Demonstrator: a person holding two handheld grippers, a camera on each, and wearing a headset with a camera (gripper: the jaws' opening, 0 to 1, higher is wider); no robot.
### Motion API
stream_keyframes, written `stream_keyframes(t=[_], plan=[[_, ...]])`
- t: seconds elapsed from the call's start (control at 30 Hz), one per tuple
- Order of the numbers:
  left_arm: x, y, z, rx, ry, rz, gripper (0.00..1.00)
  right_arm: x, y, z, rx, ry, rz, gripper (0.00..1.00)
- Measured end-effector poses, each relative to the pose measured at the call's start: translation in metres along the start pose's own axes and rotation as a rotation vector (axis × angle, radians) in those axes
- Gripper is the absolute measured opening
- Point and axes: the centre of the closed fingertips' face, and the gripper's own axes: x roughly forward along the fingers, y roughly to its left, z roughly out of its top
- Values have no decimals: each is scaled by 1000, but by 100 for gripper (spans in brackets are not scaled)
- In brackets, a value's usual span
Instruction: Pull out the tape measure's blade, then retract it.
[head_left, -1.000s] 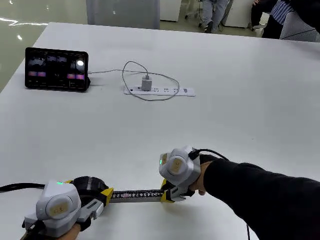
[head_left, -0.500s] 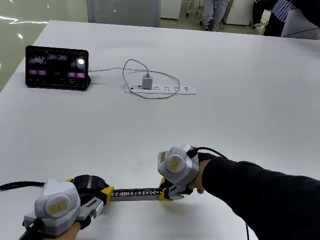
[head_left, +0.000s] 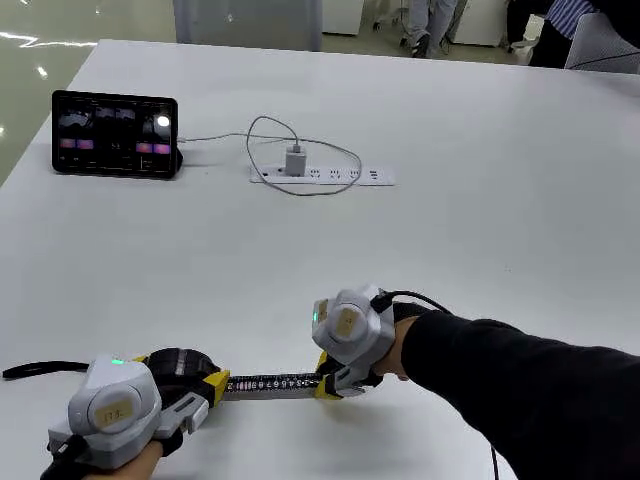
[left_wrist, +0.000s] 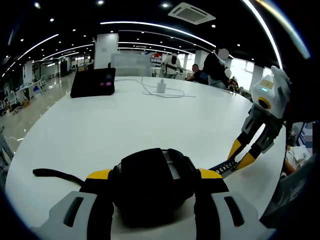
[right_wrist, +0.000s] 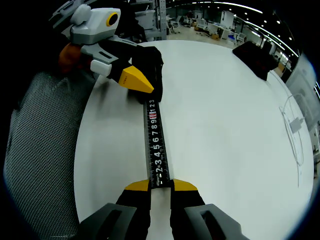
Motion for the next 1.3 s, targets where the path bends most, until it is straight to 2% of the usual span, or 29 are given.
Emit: stream_keyframes(t=[0.97, 1.3], plan=[[0, 1, 0, -9, -2, -7, 61, 7, 2, 18, 17, -31, 8, 11], [0, 1, 0, -16, -1, -7, 61, 11, 2, 24, -1, -47, 8, 11]])
